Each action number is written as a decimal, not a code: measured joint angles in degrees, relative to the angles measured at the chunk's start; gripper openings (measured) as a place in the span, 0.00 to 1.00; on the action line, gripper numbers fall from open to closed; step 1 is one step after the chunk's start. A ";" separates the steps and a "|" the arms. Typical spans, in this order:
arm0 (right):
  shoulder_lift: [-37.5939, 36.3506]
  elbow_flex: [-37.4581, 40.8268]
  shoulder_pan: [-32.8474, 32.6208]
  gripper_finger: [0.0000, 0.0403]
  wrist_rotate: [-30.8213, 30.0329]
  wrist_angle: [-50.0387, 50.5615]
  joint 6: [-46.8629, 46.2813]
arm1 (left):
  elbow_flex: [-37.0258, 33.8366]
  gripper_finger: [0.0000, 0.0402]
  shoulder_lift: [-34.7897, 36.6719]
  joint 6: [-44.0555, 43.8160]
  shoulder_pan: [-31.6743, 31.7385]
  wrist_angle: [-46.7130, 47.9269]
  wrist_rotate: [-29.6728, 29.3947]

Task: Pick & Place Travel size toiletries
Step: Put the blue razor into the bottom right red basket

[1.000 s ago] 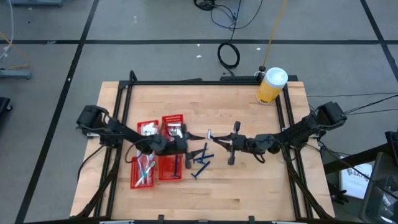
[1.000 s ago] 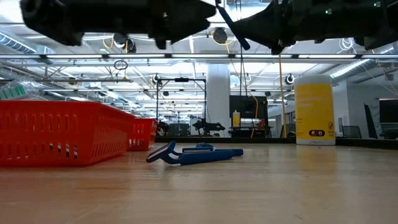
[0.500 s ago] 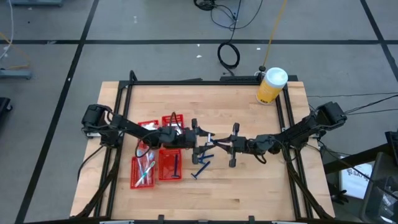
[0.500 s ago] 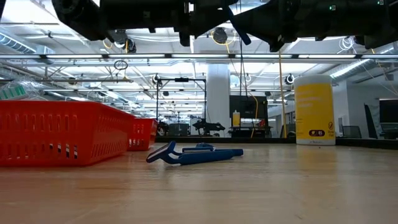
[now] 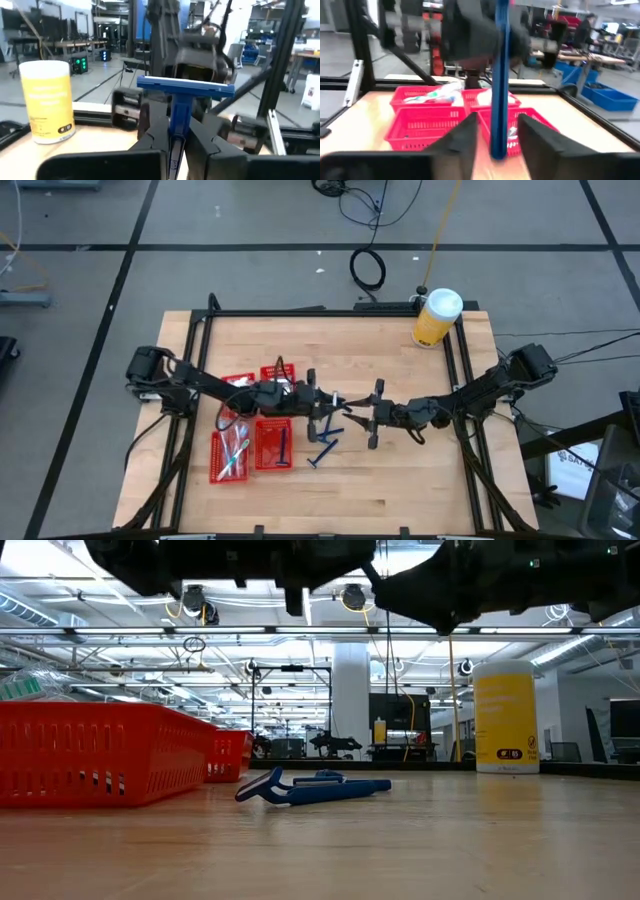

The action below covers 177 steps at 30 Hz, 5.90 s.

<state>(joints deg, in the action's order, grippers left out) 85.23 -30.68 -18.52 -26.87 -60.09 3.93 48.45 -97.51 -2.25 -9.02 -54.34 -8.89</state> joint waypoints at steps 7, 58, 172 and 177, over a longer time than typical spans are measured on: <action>-0.23 0.00 -0.26 0.60 -3.21 2.00 -1.21 | 0.02 0.03 15.34 -8.25 -1.81 31.09 -2.92; -0.01 -4.58 -0.13 0.63 4.32 22.37 -9.37 | -16.46 0.60 29.85 -55.79 -25.11 57.28 -18.12; 5.57 -2.12 5.57 0.05 19.23 -8.43 2.77 | -2.47 0.60 0.22 3.56 -5.09 -1.30 -2.82; 5.57 -2.10 5.14 0.05 19.34 -7.99 2.79 | -1.14 0.60 0.47 5.59 -4.98 1.11 -2.99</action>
<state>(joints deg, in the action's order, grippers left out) 90.80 -32.77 -13.39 -7.53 -68.08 6.72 47.31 -97.04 3.35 -14.00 -53.23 -11.88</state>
